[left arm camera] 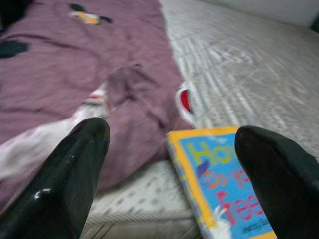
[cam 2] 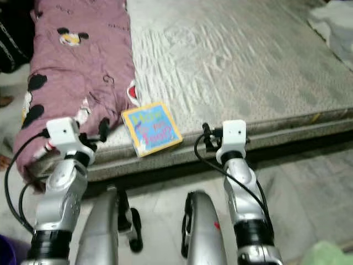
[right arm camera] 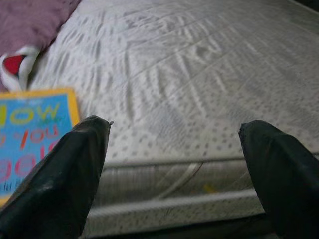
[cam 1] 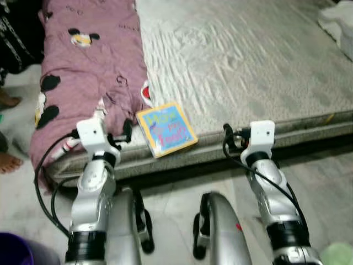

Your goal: Clean up the room

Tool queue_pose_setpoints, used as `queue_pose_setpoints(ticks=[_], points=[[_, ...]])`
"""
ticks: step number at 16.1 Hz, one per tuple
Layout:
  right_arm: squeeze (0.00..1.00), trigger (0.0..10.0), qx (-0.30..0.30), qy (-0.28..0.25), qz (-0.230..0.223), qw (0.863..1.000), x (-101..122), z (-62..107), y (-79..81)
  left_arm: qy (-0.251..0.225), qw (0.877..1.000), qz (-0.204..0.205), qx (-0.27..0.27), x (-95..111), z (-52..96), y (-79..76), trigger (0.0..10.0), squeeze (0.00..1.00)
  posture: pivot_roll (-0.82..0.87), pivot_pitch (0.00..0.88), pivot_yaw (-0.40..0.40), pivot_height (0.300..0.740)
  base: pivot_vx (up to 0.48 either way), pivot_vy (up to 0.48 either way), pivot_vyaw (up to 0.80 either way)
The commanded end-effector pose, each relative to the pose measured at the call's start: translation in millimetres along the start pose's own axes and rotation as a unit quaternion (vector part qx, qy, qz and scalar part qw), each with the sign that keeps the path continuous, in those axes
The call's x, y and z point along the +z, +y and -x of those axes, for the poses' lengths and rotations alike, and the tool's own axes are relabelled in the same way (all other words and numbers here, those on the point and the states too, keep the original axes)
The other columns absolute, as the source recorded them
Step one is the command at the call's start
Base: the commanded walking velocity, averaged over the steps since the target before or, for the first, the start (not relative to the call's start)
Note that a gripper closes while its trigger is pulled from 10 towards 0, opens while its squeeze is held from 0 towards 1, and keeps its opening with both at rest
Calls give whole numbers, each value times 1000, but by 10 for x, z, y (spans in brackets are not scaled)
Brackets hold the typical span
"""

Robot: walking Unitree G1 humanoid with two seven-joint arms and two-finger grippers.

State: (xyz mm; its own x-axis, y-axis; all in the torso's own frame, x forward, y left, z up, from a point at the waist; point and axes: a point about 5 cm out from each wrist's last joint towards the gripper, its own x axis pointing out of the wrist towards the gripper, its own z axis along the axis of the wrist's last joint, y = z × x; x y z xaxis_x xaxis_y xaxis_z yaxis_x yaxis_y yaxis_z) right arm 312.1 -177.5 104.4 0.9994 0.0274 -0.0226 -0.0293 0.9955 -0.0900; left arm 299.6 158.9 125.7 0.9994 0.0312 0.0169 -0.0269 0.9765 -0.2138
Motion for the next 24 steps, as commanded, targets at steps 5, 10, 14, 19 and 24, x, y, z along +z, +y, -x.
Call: queue_pose_setpoints(ticks=[5,10,14,19,24], points=[[0,10000,-5,-4,7,1000,29,-55,-84,8,999,-4,50,-52,30,186,10000,0,-42,241,-18,574,0,0,0],[0,10000,-4,-8,10,1000,38,-74,-92,-1,999,6,31,-40,37,145,10000,0,-40,235,-21,574,105,0,0],[0,10000,1,-11,11,1000,41,-78,-75,-2,1000,6,29,-41,44,140,10000,0,-39,234,-21,574,325,0,0],[0,10000,4,-14,18,1000,37,-72,-69,2,1000,11,25,-44,46,118,10000,0,-40,242,-22,574,308,0,0],[0,10000,5,-11,20,1000,9,-57,-63,19,999,11,34,-105,18,103,10000,0,-42,247,-20,574,61,0,0]])
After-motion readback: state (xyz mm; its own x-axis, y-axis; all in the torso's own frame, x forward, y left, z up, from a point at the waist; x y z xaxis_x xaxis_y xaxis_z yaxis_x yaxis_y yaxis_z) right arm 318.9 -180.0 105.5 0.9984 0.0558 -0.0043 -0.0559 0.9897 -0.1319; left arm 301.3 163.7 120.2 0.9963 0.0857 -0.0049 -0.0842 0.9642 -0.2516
